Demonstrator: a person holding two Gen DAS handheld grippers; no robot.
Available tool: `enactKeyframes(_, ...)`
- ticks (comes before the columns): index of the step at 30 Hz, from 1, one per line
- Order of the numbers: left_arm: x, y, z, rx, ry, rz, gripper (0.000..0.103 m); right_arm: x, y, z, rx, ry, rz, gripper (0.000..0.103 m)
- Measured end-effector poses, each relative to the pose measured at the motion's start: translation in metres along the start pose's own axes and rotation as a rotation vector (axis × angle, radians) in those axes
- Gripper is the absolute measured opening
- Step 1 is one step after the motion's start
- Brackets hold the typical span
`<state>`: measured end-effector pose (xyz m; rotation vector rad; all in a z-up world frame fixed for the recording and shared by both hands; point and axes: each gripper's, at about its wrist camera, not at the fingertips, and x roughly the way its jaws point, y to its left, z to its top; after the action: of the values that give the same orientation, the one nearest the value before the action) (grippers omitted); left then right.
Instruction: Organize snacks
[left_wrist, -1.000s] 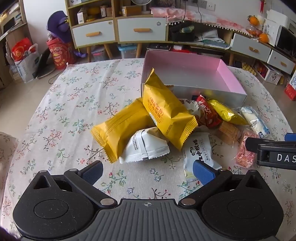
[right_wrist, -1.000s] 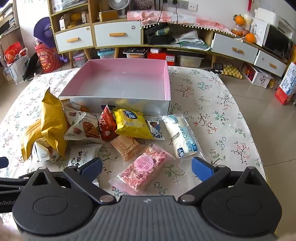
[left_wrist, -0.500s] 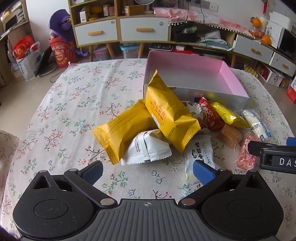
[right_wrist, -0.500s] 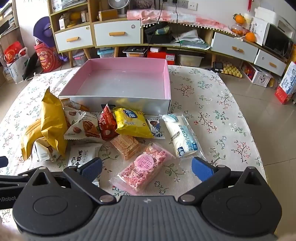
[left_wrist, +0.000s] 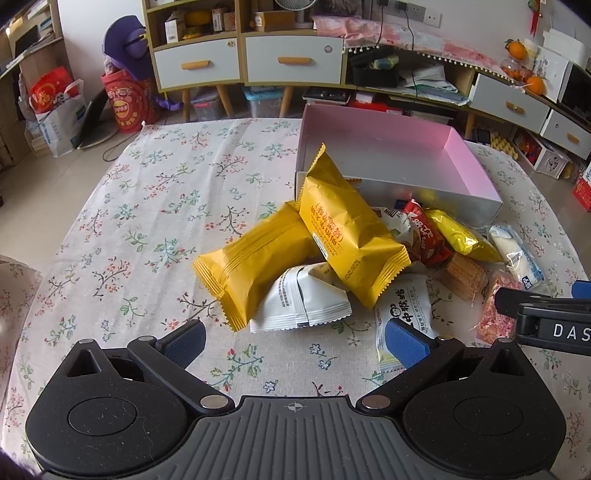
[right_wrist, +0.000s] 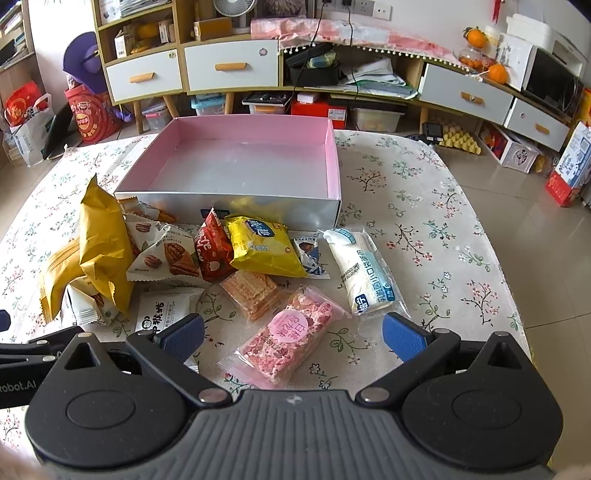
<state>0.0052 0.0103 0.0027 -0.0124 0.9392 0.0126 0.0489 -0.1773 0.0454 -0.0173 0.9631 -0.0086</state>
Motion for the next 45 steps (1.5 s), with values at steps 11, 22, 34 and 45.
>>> enactKeyframes(11,0.000,-0.001,-0.001,0.006,-0.006,0.001,0.103,0.000,0.000,0.001,0.004,0.007,-0.006,0.103)
enactKeyframes(22,-0.002,0.008,-0.001,0.099,-0.034,-0.019,0.103,0.005,-0.009,0.006,-0.017,0.024,0.020,0.103)
enactKeyframes(34,0.008,0.016,0.036,0.101,-0.025,-0.186,0.101,0.016,-0.006,0.046,-0.020,0.071,0.181,0.092)
enactKeyframes(45,0.032,0.023,0.050,0.010,-0.009,-0.319,0.090,0.051,-0.021,0.065,0.070,0.116,0.281,0.076)
